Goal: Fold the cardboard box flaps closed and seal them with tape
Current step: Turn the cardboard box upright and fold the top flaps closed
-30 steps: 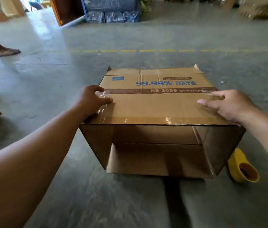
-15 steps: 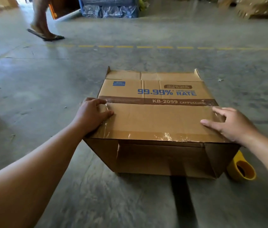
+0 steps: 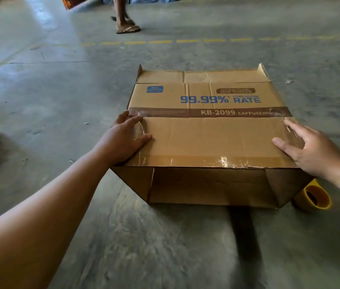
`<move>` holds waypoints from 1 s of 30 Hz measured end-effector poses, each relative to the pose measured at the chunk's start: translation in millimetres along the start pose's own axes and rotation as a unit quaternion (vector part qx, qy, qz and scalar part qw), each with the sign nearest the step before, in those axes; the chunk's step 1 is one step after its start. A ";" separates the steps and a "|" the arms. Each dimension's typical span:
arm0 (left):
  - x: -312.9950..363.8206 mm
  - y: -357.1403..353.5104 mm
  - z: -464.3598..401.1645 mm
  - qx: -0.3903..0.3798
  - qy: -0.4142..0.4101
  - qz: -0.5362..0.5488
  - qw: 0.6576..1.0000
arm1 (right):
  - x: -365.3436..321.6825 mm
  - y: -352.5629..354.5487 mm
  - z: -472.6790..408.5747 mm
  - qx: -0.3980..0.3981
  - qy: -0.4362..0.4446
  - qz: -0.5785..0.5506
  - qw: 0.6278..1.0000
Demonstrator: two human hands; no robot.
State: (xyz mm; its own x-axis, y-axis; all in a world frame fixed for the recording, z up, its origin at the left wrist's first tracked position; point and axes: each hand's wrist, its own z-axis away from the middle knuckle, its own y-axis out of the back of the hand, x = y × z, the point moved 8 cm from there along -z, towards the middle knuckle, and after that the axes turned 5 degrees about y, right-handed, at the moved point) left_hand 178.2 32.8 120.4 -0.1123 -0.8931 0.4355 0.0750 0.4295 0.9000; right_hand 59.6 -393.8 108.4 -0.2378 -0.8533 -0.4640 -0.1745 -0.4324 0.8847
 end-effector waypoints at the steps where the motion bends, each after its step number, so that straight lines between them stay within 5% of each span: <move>1: -2.0 0.6 4.1 -0.003 -0.005 0.000 1.000 | 1.3 0.5 2.2 0.000 -0.001 -0.008 1.000; 9: -58.9 -14.9 65.1 0.074 -0.054 0.160 0.983 | 13.2 -10.4 52.7 0.091 -0.011 -0.137 0.986; 13: -81.8 -34.6 80.5 0.096 0.023 0.264 0.959 | 24.2 -28.6 66.1 0.132 -0.030 -0.224 0.965; 18: -95.8 -46.3 89.2 0.192 0.130 0.300 0.925 | 37.4 -43.3 70.3 0.173 -0.060 -0.136 0.974; 24: -102.2 -84.1 83.9 0.110 0.170 0.254 0.946 | 58.9 -54.1 74.5 0.168 -0.169 -0.112 0.965; 30: -97.4 -93.2 83.6 0.091 0.155 0.210 0.961 | 75.6 -62.1 75.9 0.119 -0.165 -0.077 0.976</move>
State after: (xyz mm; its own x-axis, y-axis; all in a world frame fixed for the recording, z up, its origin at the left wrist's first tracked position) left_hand 99.3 90.9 -4.2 0.1916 -0.6216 0.7595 -0.1289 0.7512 0.6473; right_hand -20.1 -409.3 14.9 -0.4802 -0.6261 -0.6144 -0.4396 -0.4344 0.7862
